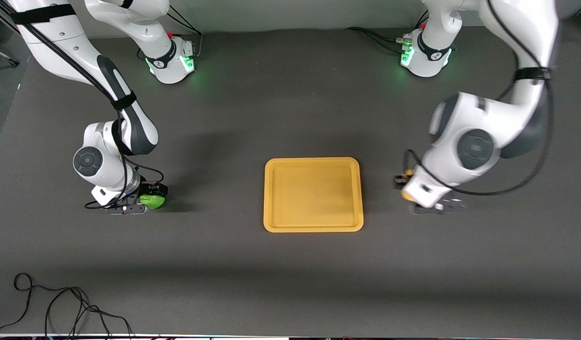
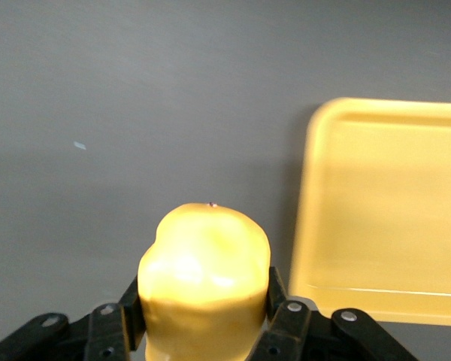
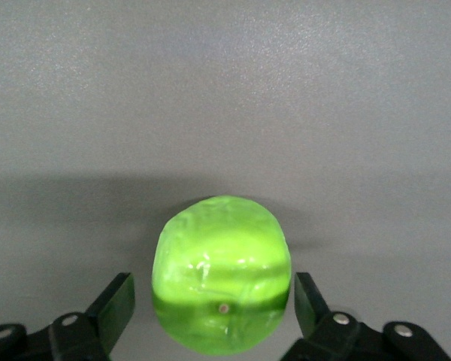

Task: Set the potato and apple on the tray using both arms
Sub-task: 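Carry the potato with the left gripper while the right gripper grasps the apple, then release the potato on the tray and withdraw the left gripper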

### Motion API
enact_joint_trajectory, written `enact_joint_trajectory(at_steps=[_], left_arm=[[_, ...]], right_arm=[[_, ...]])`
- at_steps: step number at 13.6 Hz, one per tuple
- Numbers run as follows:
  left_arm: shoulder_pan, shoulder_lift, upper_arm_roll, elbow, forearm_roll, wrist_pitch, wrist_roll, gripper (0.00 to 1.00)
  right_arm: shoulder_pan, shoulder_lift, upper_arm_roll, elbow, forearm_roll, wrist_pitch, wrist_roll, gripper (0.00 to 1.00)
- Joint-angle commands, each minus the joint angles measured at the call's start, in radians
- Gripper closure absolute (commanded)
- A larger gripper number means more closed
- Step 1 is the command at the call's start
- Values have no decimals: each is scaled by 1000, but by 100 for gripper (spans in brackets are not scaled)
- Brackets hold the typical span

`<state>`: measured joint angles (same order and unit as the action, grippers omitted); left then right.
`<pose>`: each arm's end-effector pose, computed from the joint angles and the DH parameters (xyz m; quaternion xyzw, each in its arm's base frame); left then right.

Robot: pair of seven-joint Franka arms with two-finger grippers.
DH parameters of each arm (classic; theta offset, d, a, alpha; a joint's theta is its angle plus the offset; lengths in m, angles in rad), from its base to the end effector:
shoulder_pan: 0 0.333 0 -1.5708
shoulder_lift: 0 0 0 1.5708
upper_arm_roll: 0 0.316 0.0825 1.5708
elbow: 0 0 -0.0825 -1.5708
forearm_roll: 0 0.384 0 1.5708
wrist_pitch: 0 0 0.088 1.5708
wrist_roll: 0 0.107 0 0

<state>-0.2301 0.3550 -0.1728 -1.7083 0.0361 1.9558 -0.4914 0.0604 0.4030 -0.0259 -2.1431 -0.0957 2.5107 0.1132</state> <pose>0.5937 -0.2401 0.3789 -0.9978 -0.0403 0.0519 0.0096 0.5673 0.0203 0.2097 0.9993 0.0007 -0.0153 0.0338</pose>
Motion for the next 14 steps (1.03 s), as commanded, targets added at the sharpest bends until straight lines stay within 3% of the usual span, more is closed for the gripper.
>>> enact_joint_trajectory(at_steps=[1,3,4,6,9,11,13,14], left_arm=[[-107,111,4,105,-5,15,-148,66],[-156,192,4,116,5,111,-226,66],[-159,232,4,111,7,148,-240,65],[-185,295,6,111,8,225,-268,65],[-189,321,6,108,33,239,-271,65],[-190,341,6,108,51,244,-271,63],[-192,348,6,108,53,252,-271,61],[-190,352,6,108,53,258,-271,52]], right_arm=[[-4,33,-2,8,-21,42,28,10],[-2,31,-3,12,-24,53,26,52],[2,21,-3,25,-24,40,29,64],[7,-19,-2,48,-22,-30,33,70],[10,-49,6,181,-15,-273,34,71],[48,-44,11,291,52,-402,33,81],[94,-36,11,327,143,-429,49,80],[122,-35,11,344,168,-428,93,80]])
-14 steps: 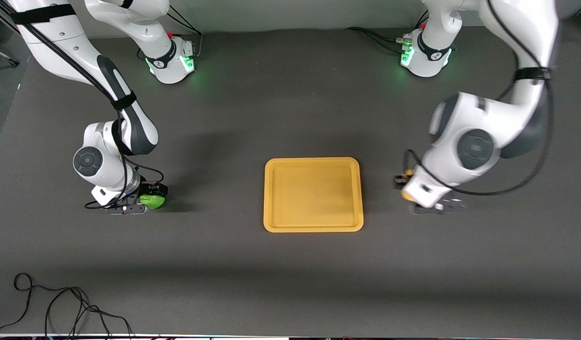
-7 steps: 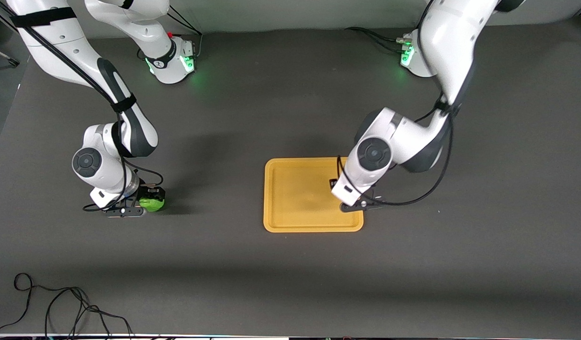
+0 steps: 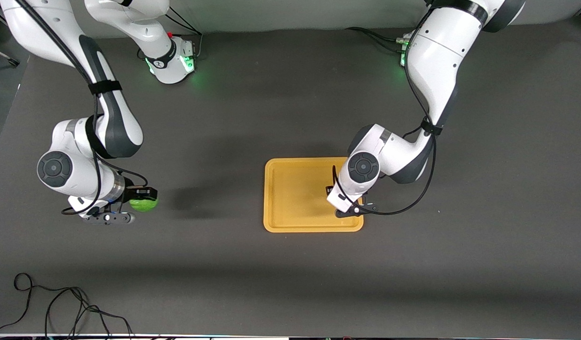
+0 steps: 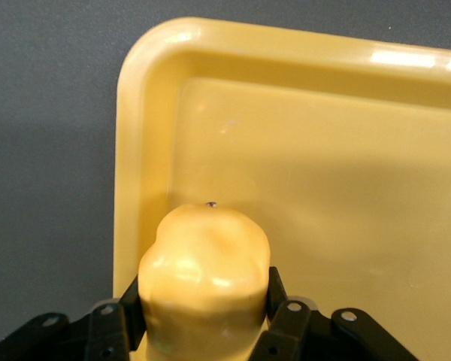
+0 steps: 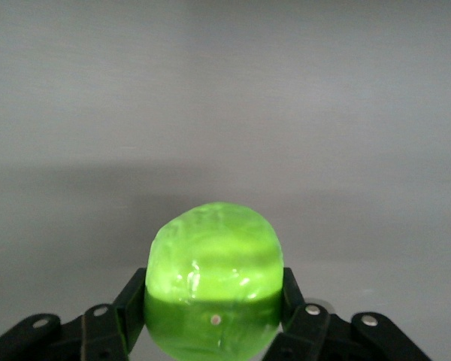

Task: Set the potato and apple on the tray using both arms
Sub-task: 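Release the potato on the tray and withdraw the left gripper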

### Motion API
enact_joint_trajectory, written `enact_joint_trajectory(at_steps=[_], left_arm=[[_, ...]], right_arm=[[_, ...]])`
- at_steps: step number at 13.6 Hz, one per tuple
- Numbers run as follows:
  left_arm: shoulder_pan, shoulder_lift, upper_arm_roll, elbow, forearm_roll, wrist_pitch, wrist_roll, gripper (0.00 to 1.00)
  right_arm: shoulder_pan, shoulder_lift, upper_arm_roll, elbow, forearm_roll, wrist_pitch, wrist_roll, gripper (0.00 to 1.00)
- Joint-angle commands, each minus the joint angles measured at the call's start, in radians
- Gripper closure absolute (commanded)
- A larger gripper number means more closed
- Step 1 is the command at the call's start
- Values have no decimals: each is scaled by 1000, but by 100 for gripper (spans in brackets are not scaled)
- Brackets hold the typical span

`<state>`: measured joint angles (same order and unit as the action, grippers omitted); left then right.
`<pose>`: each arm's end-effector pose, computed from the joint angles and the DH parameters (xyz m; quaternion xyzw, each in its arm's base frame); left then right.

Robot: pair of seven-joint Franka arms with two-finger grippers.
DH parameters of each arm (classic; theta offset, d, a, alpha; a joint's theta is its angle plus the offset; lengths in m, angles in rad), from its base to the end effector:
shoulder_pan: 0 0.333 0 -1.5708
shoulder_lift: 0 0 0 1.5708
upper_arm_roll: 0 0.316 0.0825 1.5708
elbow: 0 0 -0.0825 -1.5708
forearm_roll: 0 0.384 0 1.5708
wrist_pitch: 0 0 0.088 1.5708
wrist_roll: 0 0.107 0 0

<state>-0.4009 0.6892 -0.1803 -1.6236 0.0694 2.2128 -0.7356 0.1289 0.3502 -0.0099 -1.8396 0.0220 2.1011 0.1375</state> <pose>0.5784 -0.3602 0.2165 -0.9959 -0.0726 0.0539 0.0023 0.6201 0.0756 0.3315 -0.9989 0.0150 0.0449 0.0018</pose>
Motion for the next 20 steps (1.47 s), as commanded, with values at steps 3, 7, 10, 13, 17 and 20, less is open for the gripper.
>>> enact_joint_trajectory(at_steps=[3,7,10,13,17,20], left_arm=[[-26,19,13,24,20,2,-21,0],[-19,10,13,24,20,-16,-15,0],[-7,-52,21,25,20,-80,-10,0],[55,-184,35,22,59,-218,100,0],[215,-370,31,-2,49,-382,338,0],[347,-466,30,-12,44,-459,526,0]], right_arm=[[138,36,-5,112,55,-23,186,80],[283,119,-7,232,53,-1,365,79],[352,203,-5,359,56,5,522,79],[460,353,-5,500,53,5,658,79],[517,490,2,578,53,173,788,79],[560,572,2,638,53,178,858,79]])
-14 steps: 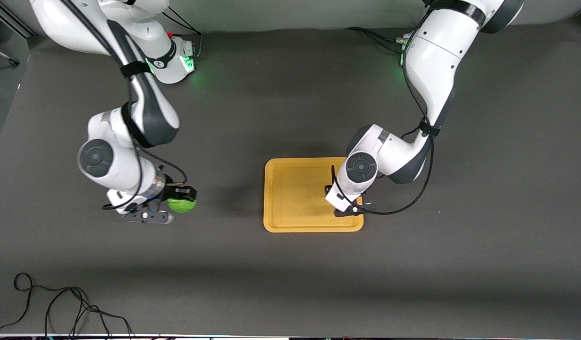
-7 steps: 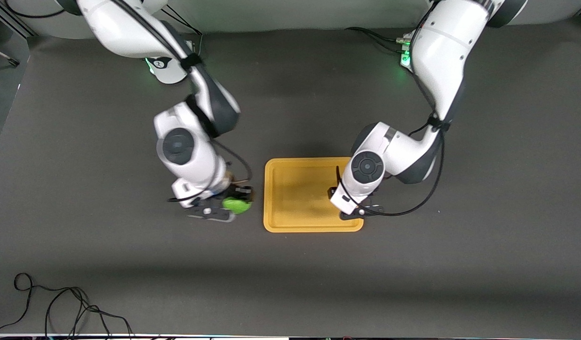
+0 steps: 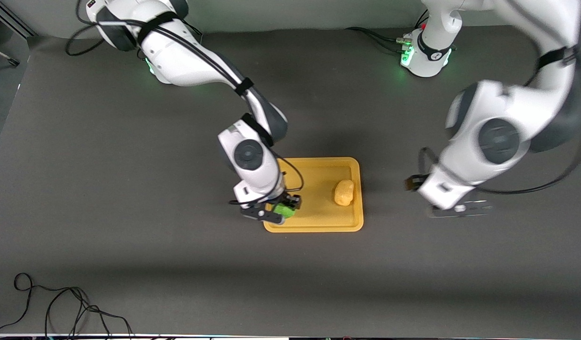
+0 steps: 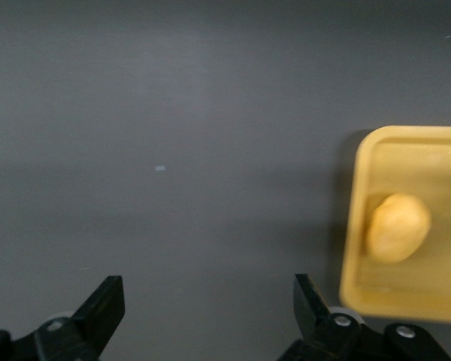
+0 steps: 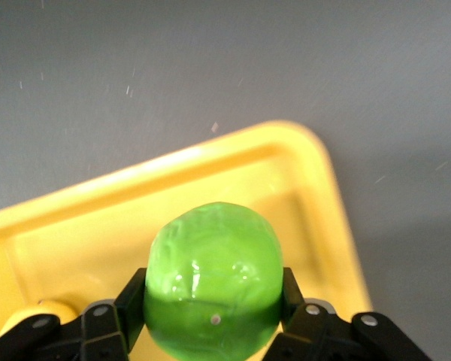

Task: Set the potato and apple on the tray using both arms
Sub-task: 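Release the potato on the tray and withdraw the left gripper, then carry the green apple onto the tray with the right gripper and release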

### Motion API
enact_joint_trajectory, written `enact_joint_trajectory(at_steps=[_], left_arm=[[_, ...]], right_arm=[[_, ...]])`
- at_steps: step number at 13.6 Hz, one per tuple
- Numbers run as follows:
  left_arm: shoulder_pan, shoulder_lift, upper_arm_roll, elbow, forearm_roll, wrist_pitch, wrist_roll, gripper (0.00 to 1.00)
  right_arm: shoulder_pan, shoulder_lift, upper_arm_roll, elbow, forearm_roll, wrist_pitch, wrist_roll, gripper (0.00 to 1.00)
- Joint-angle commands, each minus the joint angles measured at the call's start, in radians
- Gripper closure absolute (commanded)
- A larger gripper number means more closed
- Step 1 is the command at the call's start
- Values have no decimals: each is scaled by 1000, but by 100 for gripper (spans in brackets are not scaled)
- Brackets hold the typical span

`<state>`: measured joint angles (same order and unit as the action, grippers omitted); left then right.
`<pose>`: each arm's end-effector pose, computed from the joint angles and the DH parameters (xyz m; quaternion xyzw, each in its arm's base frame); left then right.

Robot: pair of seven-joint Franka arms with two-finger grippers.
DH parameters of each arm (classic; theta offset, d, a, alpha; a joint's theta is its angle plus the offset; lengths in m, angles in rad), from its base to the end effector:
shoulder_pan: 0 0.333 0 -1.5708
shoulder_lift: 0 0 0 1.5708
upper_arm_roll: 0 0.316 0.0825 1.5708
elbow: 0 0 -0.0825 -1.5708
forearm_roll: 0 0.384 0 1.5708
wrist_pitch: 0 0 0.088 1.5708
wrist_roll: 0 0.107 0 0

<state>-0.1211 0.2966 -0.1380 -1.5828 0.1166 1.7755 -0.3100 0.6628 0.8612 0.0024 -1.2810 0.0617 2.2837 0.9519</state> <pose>0.6219 -0.1452 0.4593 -0.9980 -0.0126 0.0381 0.0488 0.6000 0.4719 0.2445 -0.9841 0.1612 -0.0303 0.0688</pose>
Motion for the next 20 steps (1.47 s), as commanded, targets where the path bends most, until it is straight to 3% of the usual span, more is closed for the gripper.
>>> enact_joint_trajectory(at_steps=[1,5,10,12,13,15,18,20], left_arm=[[101,-108,-12,-66,-3,-31,138,0],[190,-229,-9,-98,-37,-47,236,0],[221,-255,-9,-98,-40,-73,290,0],[231,-266,-8,-98,-40,-73,292,0],[235,-270,-8,-98,-40,-68,293,0],[236,-286,-8,-97,-40,-68,293,0],[236,-303,-6,-98,-40,-77,292,0],[236,-301,-6,-98,-40,-73,292,0]], right_arm=[[32,68,-9,80,15,-6,45,79],[60,68,-9,75,9,-96,44,79],[70,88,-9,83,12,-89,44,75],[70,90,-9,85,12,-87,44,66],[72,90,-9,86,12,-87,45,52],[74,88,-9,83,10,-87,41,1],[67,53,-16,78,3,-101,28,0],[51,-34,-31,54,0,-176,-1,0]])
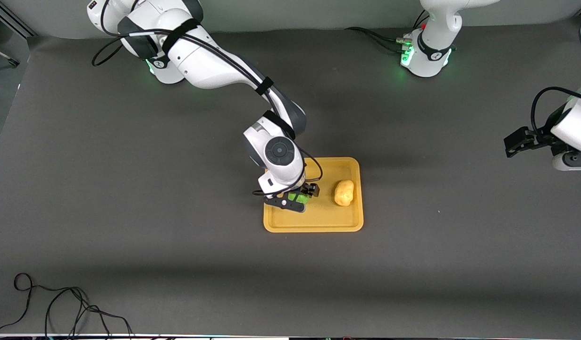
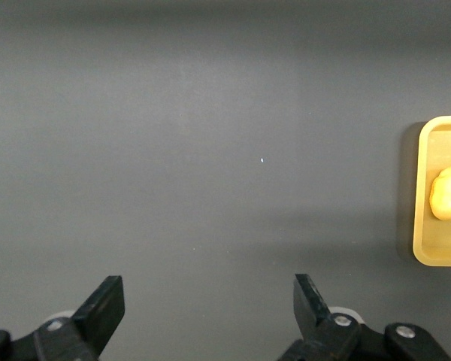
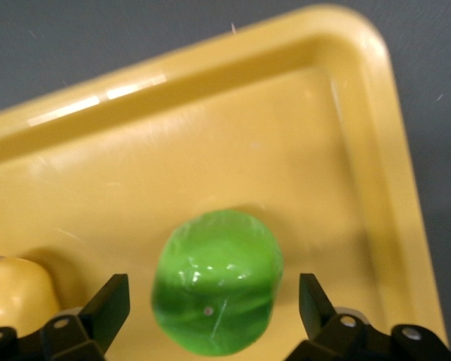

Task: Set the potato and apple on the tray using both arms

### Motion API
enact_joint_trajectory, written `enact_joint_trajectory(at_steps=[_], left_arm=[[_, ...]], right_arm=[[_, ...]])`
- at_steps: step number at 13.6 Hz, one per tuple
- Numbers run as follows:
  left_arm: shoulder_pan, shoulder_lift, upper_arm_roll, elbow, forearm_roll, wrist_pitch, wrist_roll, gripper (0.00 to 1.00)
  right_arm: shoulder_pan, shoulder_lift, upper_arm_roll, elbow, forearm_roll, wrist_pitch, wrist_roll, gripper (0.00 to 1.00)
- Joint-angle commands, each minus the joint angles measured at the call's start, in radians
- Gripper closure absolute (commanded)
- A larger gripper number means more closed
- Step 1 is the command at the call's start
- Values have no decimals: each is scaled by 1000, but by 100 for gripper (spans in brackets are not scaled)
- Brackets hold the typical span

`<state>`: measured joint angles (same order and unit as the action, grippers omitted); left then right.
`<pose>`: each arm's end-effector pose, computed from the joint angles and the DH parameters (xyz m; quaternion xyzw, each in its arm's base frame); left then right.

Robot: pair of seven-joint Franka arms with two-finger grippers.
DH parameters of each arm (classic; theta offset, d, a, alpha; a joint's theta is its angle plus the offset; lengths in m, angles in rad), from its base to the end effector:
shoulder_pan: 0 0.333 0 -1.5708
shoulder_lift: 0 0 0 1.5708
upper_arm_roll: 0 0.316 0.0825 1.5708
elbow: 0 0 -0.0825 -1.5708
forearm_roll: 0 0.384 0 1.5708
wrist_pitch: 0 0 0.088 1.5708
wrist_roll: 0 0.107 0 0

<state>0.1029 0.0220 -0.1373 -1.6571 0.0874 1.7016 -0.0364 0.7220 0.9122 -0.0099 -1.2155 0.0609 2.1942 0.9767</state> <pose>0.5704 -0.0106 0.5831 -0.9990 0.0042 -0.0128 0.0414 0.5763 0.5031 0.2274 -0.9884 0.1466 -0.0061 0.0391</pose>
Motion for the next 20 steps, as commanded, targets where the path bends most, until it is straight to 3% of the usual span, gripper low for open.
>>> enact_joint_trajectory(at_steps=[1,5,7,9,11,14,17,18,20], left_arm=[[12,-25,-5,-26,-11,1,18,0],[11,-27,-7,-33,-11,0,18,0],[12,-25,-7,-33,-33,-2,18,0],[12,-25,-5,-32,-54,-5,18,0],[11,-22,-5,-33,-54,-10,18,0],[11,-17,-5,-33,-54,-5,18,0],[11,-16,-5,-33,-54,0,18,0],[11,-14,-5,-33,-54,0,18,0],[11,-14,-7,-32,-55,-2,18,0]], right_arm=[[-24,-126,-44,-12,4,-146,-117,0],[-191,-336,-70,-31,16,-425,-388,0],[-249,-471,-96,-134,10,-426,-514,0],[-291,-571,-159,-205,14,-435,-604,0],[-292,-651,-260,-261,14,-439,-665,0],[-303,-705,-357,-279,14,-503,-763,0],[-374,-763,-320,-279,2,-570,-770,0],[-424,-779,-280,-282,2,-580,-779,0],[-580,-821,-117,-314,-1,-584,-785,0]])
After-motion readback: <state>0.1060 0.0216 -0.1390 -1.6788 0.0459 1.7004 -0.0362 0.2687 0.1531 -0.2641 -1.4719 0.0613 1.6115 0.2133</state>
